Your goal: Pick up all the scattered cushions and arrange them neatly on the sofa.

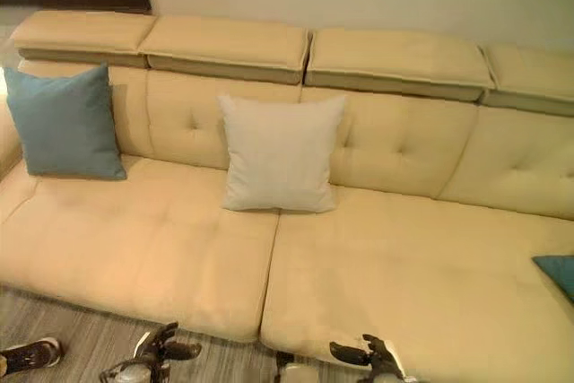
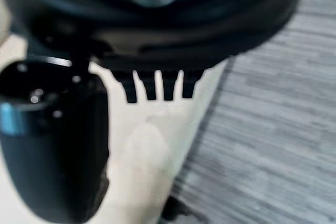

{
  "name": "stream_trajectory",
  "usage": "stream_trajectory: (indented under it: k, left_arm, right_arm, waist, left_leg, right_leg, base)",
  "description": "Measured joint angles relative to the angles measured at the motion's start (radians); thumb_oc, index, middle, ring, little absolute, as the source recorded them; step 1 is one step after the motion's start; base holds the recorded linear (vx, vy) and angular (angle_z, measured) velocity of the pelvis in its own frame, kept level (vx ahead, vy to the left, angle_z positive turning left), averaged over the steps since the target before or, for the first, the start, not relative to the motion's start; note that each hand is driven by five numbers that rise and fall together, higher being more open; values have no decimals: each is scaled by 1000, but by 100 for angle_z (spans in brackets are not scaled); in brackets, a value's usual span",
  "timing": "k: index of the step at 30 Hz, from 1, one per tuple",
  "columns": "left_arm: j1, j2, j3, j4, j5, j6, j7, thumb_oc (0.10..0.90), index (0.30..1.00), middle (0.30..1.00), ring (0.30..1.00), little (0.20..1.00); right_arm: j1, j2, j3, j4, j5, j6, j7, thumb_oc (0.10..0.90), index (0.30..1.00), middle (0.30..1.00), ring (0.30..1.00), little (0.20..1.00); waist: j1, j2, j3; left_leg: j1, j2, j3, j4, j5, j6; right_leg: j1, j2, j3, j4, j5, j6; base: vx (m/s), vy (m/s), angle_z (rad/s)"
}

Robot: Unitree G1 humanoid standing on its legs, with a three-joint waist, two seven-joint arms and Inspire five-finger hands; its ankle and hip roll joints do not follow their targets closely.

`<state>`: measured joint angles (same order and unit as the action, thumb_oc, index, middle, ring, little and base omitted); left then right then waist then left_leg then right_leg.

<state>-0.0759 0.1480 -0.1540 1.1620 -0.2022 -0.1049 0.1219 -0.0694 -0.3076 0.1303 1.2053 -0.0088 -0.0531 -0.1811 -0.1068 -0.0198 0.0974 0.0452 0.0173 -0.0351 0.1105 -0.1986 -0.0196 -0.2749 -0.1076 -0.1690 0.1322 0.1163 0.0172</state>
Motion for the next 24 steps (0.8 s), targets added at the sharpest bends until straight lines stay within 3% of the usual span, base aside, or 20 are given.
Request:
stream_trajectory:
  k: [1,4,7,8,9,10,12,13,15,17,18,19,20,22,24]
  left_arm:
    - [-3,9,0,1,6,0,1,800,900,900,900,900]
    - [30,21,1,16,17,1,2,800,900,900,900,900]
    - [53,38,2,47,22,4,6,800,900,900,900,900]
    - [63,64,14,44,17,2,10,800,900,900,900,900]
    - [63,75,12,44,19,2,12,800,900,900,900,900]
    - [70,91,19,45,29,2,18,800,900,900,900,900]
    - [76,96,24,47,37,3,22,800,900,900,900,900]
    - [95,107,42,46,47,3,22,800,900,900,900,900]
    - [102,122,46,47,51,16,24,800,900,900,900,900]
    - [109,123,46,48,51,24,27,800,900,900,900,900]
    - [114,119,46,52,51,26,28,800,900,900,900,900]
    - [119,116,45,49,51,26,26,800,900,900,900,900]
    - [119,113,46,48,51,27,28,800,900,900,900,900]
    - [116,85,41,46,51,30,28,800,900,900,900,900]
    - [103,70,36,42,56,29,25,800,900,900,900,900]
  right_arm:
    - [-3,24,1,4,-11,5,2,800,900,900,900,900]
    - [29,67,27,7,-30,18,1,800,900,900,900,900]
    - [56,86,51,6,-50,23,4,800,900,900,900,900]
    - [65,99,50,8,-55,29,4,800,900,900,900,900]
    - [67,100,50,9,-55,33,4,800,900,900,900,900]
    - [55,97,36,24,-55,39,2,800,900,900,900,900]
    - [43,82,37,36,-57,40,2,800,900,900,900,900]
    - [37,77,36,37,-57,40,1,800,900,900,900,900]
    - [31,79,35,36,-56,39,2,800,900,900,900,900]
    - [20,82,36,35,-56,38,2,800,900,900,900,900]
    - [13,88,38,26,-55,36,5,800,900,900,900,900]
    - [16,96,38,21,-55,30,3,800,900,900,900,900]
    - [7,102,40,10,-55,25,5,800,900,900,900,900]
    - [-4,91,41,-5,-55,17,5,800,900,900,900,900]
    - [-3,80,49,-10,-55,17,4,800,900,900,900,900]
  waist:
    - [1,-42,4]
    - [11,-92,-2]
    - [18,-100,2]
    - [14,-123,14]
    - [19,-123,15]
    - [56,-104,24]
    - [71,-74,27]
    - [78,-58,19]
    - [95,-52,18]
    - [105,-50,17]
    - [127,-56,10]
    - [151,-67,-4]
    - [150,-73,-7]
    - [142,-31,-19]
    - [132,-11,-41]
  left_leg:
    - [-20,-41,2,1,21,14]
    - [-57,-96,30,26,48,55]
    - [-62,-115,51,27,66,80]
    - [-78,-139,62,51,79,99]
    - [-82,-136,69,51,83,108]
    - [-80,-107,101,30,93,118]
    - [-74,-66,109,10,104,110]
    - [-68,-39,105,-15,125,101]
    - [-70,-17,112,-32,147,97]
    - [-77,-6,119,-34,152,81]
    - [-77,4,150,-41,161,71]
    - [-77,5,178,-42,157,55]
    - [-78,2,190,-43,161,41]
    - [-79,34,192,-50,171,26]
    - [-78,64,191,-50,179,14]
  right_leg:
    - [-17,-30,16,-12,25,21]
    - [-18,-78,35,-83,21,87]
    - [-14,-99,26,-107,-10,168]
    - [-14,-124,26,-109,-15,174]
    - [-16,-127,28,-99,-12,173]
    - [-74,-106,48,61,-38,159]
    - [-90,-61,37,194,-82,167]
    - [-72,-37,39,269,-132,168]
    - [-26,-36,49,396,-220,158]
    - [55,-49,36,326,-230,155]
    - [119,-75,3,256,-268,147]
    - [167,-90,-23,160,-234,138]
    - [199,-75,-18,73,-236,101]
    - [217,-29,-9,-1,-189,77]
    - [223,9,11,-32,-173,58]
  base:
    - [-351,185,-4]
    - [-271,114,-21]
    - [-311,97,-12]
    - [-439,140,16]
    - [-390,135,-15]
    - [-172,57,-37]
    - [-189,41,-34]
    - [-260,22,-11]
    - [-157,-27,-13]
    - [-123,-88,-29]
    - [-148,-142,-71]
    - [-87,-141,-85]
    - [-66,-139,-69]
    - [-41,-118,-51]
    - [-56,-166,-38]
